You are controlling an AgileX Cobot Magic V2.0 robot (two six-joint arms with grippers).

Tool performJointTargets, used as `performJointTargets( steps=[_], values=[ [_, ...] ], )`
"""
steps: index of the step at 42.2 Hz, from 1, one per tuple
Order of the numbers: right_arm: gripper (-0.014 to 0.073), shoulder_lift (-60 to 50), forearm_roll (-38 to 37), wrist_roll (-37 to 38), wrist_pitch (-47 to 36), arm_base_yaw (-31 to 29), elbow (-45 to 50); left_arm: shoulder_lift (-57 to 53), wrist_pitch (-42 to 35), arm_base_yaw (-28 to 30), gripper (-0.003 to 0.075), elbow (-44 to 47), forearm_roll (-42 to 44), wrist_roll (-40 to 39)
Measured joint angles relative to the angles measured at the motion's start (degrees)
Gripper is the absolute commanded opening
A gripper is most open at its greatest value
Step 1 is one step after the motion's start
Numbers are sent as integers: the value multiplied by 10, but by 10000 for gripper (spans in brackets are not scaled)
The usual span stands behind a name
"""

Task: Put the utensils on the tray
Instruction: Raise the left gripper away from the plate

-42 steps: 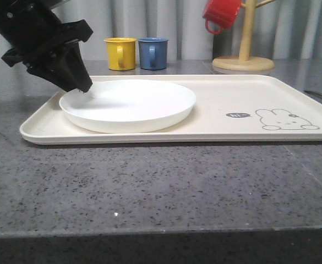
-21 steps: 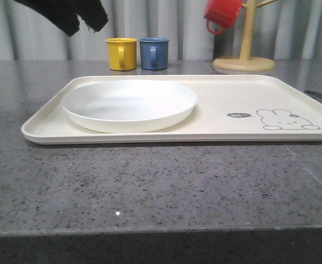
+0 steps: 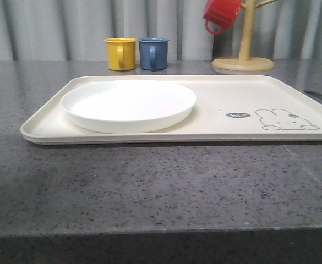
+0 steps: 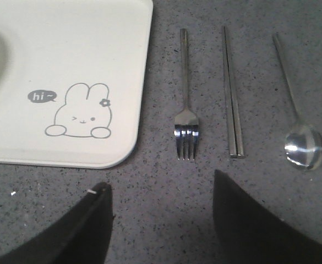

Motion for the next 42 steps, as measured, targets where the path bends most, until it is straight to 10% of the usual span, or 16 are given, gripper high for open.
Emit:
performJointTargets(
  steps=[42],
  values=[
    [437, 377, -31, -15, 242, 0, -303, -120, -22, 0, 420, 130, -1, -3]
  ],
)
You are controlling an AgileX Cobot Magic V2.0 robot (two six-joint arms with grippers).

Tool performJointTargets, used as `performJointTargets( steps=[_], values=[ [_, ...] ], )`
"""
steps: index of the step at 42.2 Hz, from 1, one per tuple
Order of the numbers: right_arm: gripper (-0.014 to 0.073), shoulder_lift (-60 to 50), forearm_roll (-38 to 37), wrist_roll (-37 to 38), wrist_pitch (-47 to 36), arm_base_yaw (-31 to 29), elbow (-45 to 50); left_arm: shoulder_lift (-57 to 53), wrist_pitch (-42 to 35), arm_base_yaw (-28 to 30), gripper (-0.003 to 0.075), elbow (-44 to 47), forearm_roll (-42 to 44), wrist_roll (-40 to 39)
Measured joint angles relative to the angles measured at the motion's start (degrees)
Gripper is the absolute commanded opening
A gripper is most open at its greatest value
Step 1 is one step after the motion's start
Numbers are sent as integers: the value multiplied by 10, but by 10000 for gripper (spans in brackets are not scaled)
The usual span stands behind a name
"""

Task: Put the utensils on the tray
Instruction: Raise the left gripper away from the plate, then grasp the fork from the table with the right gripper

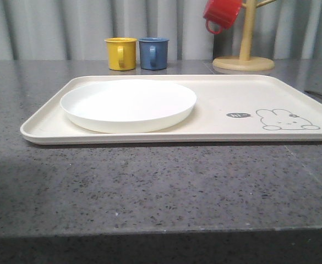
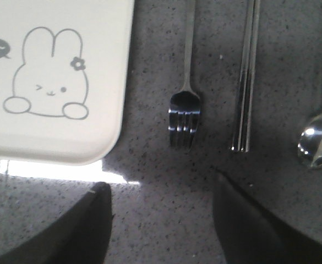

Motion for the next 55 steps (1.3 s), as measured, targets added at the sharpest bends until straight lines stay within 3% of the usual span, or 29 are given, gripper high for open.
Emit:
performJointTargets(
  steps=[32, 38, 50, 55],
  values=[
    [428, 289, -15, 0, 11, -11, -166, 0, 0, 0, 420, 0, 0, 0],
    [318, 311, -9, 0, 10, -11, -169, 0, 0, 0, 420, 0, 0, -1],
    [-4, 315, -11, -4, 9, -12, -175, 0, 0, 0, 420, 0, 0, -1],
    [-48, 315, -11, -4, 10, -12, -175, 0, 0, 0, 420, 0, 0, -1]
  ],
)
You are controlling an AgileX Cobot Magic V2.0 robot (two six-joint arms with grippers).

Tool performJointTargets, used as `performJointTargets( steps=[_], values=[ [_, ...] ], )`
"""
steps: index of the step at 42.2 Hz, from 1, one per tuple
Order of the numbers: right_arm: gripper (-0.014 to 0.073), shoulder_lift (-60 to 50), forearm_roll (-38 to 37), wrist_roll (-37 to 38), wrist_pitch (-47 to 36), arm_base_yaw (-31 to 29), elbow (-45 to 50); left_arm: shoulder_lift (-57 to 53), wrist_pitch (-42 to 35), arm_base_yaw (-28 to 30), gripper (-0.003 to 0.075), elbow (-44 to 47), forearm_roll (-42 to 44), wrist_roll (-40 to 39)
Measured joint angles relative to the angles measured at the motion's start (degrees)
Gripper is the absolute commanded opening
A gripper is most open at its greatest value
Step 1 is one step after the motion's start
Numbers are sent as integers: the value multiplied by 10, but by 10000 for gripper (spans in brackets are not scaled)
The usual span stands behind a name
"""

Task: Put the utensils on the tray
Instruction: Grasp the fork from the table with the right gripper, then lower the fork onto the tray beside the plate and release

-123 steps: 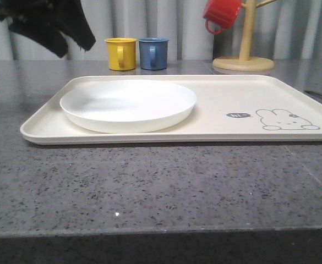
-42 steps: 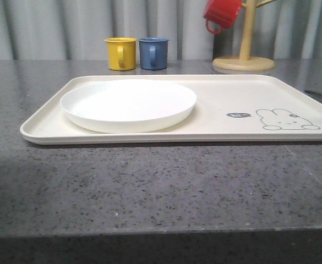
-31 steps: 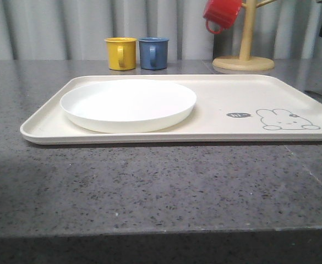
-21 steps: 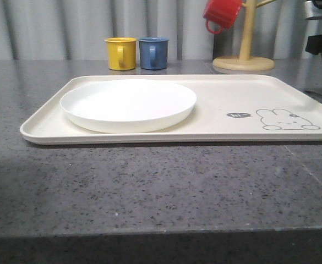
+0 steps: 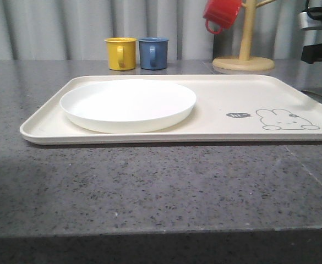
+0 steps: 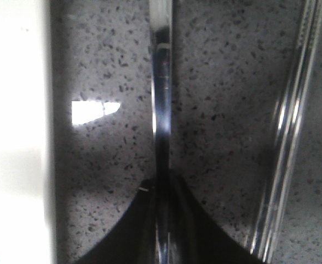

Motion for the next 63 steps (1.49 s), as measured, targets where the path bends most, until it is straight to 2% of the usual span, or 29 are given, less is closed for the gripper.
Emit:
performJointTargets(
  steps=[14, 27, 35, 44, 58, 63],
  values=[
    [-46, -30, 22, -1, 44, 16, -53, 0, 0, 0, 420, 0, 0, 0],
    [-44, -39, 80, 2, 50, 147, -119, 0, 0, 0, 420, 0, 0, 0],
    [-44, 1, 69, 85, 53, 199, -122, 0, 0, 0, 420, 0, 0, 0],
    [-44, 50, 55, 208, 47, 202, -122, 0, 0, 0, 420, 0, 0, 0],
    [-41, 63, 75, 241, 2, 202, -122, 0, 0, 0, 420, 0, 0, 0],
    [45, 65, 81, 241, -4, 202, -122, 0, 0, 0, 420, 0, 0, 0]
  ],
)
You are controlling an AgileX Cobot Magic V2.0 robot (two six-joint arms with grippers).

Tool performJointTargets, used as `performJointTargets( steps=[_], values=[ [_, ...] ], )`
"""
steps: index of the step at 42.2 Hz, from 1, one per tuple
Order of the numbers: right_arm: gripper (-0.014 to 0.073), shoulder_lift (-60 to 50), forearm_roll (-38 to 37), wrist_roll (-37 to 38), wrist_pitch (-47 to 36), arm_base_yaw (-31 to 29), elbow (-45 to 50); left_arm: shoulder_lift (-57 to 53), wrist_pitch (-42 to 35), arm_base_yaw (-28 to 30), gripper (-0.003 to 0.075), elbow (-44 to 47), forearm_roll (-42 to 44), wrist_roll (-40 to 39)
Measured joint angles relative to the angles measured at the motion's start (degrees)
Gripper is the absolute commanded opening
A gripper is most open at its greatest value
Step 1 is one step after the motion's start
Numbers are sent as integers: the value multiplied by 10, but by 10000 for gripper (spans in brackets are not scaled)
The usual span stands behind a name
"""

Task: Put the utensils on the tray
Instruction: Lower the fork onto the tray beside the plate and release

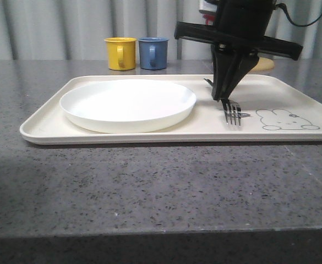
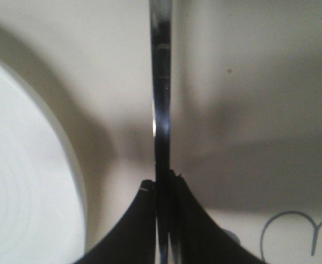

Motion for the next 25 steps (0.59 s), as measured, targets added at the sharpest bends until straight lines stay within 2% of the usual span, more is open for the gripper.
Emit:
performJointTargets(
  steps=[2, 8, 17, 25],
  values=[
    [123, 4, 0, 1, -1, 0, 0, 0, 0, 0, 420, 0, 0, 0],
    [258, 13, 3, 3, -2, 0, 0, 0, 0, 0, 420, 0, 0, 0],
    [276, 8, 7, -12, -4, 0, 0, 0, 0, 0, 420, 0, 0, 0],
    [276, -48, -39, -84, 22, 0, 0, 0, 0, 0, 420, 0, 0, 0]
  ],
)
